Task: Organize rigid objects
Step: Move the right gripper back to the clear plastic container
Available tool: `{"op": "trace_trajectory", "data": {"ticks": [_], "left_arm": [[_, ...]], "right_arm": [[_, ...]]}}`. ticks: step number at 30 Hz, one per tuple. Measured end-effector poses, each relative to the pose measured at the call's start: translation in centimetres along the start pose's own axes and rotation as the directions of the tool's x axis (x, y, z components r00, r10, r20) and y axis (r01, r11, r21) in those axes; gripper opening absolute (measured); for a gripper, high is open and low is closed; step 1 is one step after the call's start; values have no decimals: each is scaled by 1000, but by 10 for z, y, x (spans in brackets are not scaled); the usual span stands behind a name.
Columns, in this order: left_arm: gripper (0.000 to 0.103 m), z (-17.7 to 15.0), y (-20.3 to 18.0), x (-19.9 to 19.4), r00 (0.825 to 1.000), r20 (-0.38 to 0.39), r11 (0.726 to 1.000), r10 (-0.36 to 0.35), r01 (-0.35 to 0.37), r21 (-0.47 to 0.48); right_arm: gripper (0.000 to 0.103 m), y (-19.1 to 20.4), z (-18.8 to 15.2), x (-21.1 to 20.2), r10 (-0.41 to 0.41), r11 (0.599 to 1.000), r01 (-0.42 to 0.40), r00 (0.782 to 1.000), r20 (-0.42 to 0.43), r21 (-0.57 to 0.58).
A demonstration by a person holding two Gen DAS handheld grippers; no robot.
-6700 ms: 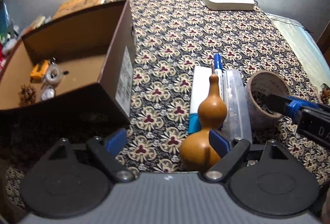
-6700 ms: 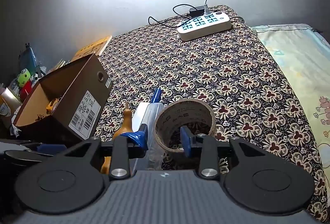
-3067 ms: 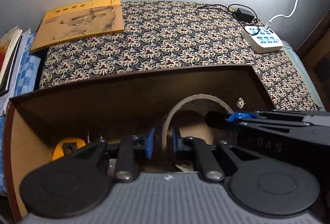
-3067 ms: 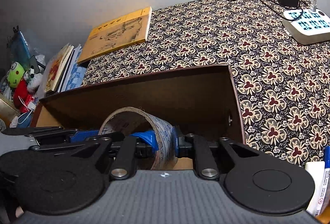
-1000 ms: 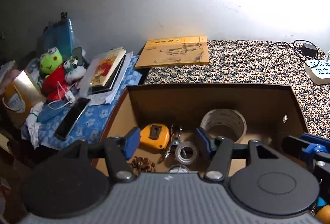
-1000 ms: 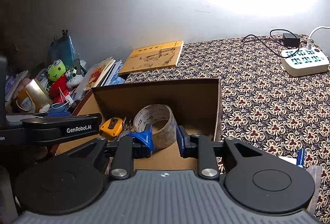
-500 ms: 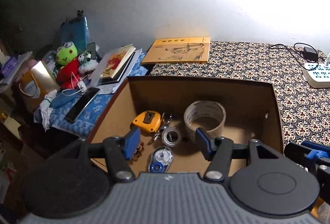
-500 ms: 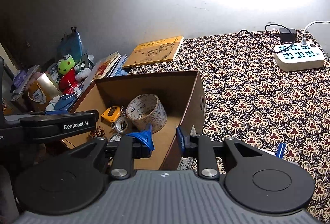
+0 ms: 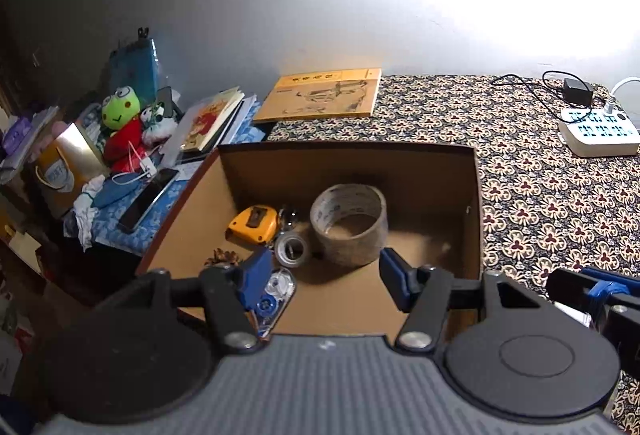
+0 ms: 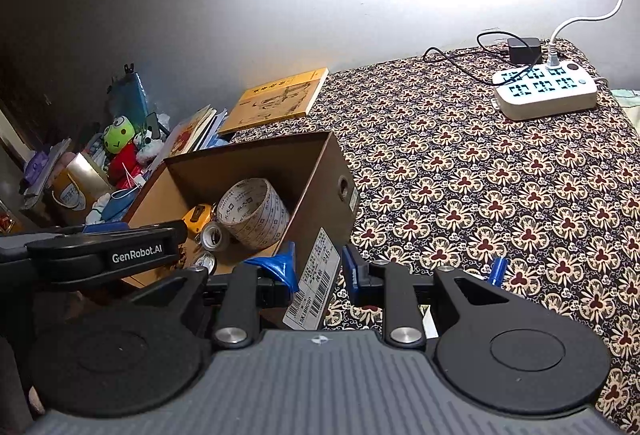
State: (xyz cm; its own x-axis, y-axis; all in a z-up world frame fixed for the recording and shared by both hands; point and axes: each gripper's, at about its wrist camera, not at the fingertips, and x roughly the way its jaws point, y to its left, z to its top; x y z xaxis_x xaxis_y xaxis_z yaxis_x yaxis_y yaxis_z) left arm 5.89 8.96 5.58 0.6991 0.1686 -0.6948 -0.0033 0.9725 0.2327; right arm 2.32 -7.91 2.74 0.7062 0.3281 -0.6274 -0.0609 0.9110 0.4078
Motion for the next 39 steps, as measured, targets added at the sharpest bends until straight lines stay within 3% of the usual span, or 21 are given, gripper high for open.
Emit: {"op": "trace_trajectory", "data": {"ticks": [15, 25, 39], "left_arm": [[61, -13, -44, -16, 994, -12, 992, -111, 112, 64], [59, -24, -66, -27, 977, -40, 972, -208, 211, 105], [68, -36, -86, -29, 951, -89, 938, -296, 307, 162]], "right_arm": [[8, -40, -20, -25, -50, 996, 50, 999, -6, 77], [8, -70, -40, -33, -68, 983, 75, 997, -46, 169], [8, -90, -60, -34, -83, 968, 105, 991, -100, 229]]}}
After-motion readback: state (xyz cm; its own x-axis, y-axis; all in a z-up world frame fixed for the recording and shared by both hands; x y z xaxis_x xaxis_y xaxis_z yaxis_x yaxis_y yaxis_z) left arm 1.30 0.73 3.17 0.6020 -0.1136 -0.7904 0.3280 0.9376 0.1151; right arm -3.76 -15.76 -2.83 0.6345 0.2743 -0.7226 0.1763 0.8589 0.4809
